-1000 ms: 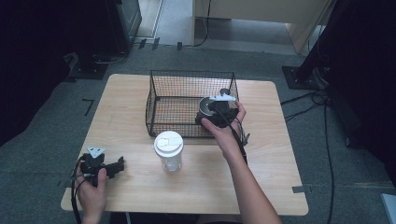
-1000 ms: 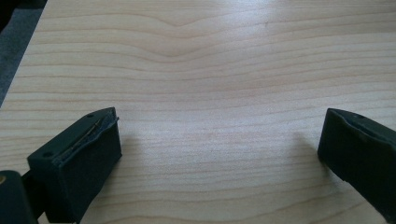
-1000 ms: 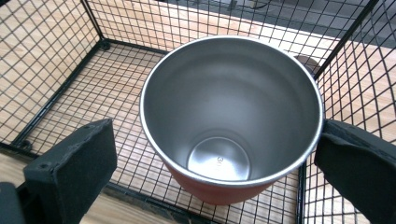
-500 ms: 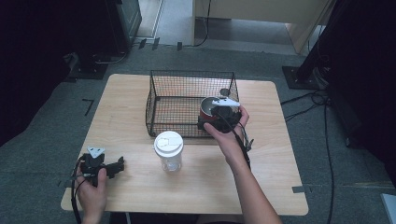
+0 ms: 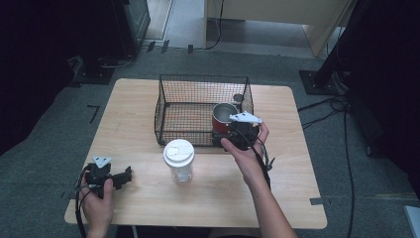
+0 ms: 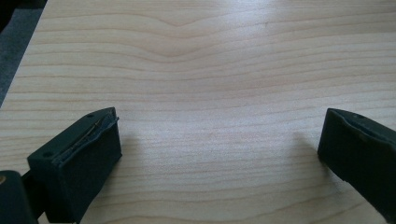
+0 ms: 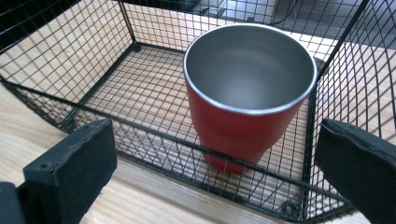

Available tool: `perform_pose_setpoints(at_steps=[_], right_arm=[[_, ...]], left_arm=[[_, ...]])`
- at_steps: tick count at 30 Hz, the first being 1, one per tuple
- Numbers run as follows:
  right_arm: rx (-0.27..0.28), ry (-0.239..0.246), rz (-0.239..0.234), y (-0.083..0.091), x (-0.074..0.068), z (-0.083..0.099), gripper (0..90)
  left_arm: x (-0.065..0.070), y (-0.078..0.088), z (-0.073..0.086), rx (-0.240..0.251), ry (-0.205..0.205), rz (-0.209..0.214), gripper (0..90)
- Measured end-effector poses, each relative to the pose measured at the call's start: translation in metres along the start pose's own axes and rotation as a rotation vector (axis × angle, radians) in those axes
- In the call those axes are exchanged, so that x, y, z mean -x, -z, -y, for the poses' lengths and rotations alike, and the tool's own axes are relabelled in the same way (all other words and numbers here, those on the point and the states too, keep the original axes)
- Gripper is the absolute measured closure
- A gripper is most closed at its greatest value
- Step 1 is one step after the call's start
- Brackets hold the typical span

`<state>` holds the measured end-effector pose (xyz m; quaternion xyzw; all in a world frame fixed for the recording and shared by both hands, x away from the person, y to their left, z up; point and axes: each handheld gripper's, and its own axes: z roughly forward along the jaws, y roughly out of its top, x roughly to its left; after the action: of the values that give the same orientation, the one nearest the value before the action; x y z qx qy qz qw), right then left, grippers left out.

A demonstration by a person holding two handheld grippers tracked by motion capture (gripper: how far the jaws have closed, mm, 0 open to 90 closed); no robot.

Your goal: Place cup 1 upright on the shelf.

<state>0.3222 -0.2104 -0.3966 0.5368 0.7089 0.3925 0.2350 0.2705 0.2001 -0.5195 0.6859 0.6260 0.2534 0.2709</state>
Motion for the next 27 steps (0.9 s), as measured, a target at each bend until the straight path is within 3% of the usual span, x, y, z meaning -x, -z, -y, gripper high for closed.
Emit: perform_pose_setpoints(at_steps=[15,27], right_arm=[[0.041,0.027,-0.068,0.025,-0.012,0.03,0.0],[0.031,0.032,-0.131,0.031,-0.023,0.059,0.0]], left_arm=[[0.0,0.0,0.0,0.002,0.002,0.0,0.0],[0.0,0.0,0.0,0.0,0.0,0.001,0.0]])
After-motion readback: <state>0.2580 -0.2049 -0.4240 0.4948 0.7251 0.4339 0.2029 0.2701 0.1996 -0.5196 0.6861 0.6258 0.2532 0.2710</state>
